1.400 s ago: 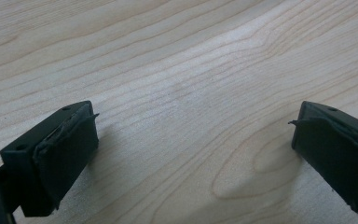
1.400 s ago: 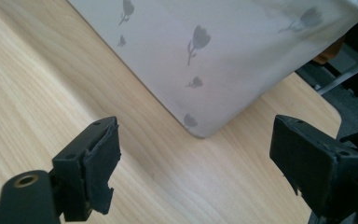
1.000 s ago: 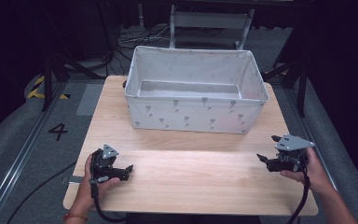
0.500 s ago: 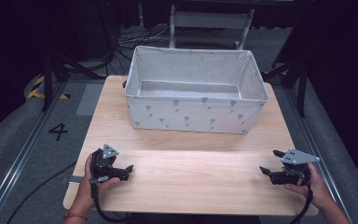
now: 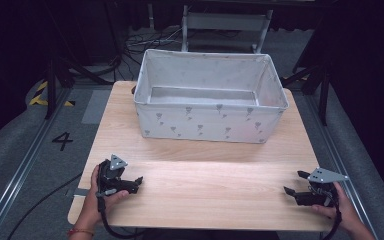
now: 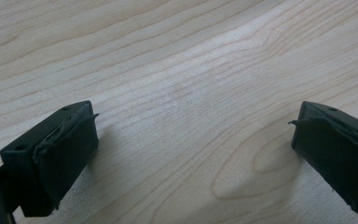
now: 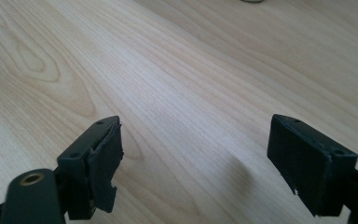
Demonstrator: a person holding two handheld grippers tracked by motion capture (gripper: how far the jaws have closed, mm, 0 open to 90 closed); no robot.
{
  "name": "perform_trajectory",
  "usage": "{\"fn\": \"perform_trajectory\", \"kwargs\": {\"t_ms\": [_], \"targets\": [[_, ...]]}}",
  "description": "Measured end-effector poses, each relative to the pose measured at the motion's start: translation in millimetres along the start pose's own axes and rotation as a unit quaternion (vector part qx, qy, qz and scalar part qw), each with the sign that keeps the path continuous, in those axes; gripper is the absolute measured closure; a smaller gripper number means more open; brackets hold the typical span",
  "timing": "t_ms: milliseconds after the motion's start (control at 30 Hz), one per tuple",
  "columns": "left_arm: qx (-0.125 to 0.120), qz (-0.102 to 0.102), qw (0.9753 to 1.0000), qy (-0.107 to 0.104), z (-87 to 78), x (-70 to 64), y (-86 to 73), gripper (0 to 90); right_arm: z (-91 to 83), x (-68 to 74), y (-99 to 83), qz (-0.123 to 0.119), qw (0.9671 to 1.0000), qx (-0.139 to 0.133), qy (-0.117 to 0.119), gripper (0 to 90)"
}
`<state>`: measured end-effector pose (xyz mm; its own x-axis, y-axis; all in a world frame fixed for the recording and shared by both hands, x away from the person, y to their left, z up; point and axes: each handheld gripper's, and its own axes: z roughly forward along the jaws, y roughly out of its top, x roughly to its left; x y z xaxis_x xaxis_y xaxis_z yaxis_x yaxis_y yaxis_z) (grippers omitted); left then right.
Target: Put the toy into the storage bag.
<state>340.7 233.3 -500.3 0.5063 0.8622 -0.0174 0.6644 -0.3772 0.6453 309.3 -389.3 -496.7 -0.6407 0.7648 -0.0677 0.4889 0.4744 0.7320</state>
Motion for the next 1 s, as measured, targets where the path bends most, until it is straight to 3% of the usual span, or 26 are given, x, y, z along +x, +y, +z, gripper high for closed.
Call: {"fn": "perform_trajectory", "kwargs": {"t_ms": [267,367,1000], "targets": [[0.0,0.001,1.0,-0.001,0.1,0.2,0.1,0.5,1.3,-5.5,-11.0,0.035,0.9994,-0.001,-0.001,17.6],[0.0,0.001,1.0,-0.001,0.1,0.2,0.1,0.5,1.6,-9.4,-12.0,0.057,0.9983,0.007,0.009,16.0],[0.0,-0.002,1.0,0.001,0.0,-0.3,-0.1,0.5,1.9,-9.1,-12.0,0.056,0.9984,0.007,0.009,15.5]]}}
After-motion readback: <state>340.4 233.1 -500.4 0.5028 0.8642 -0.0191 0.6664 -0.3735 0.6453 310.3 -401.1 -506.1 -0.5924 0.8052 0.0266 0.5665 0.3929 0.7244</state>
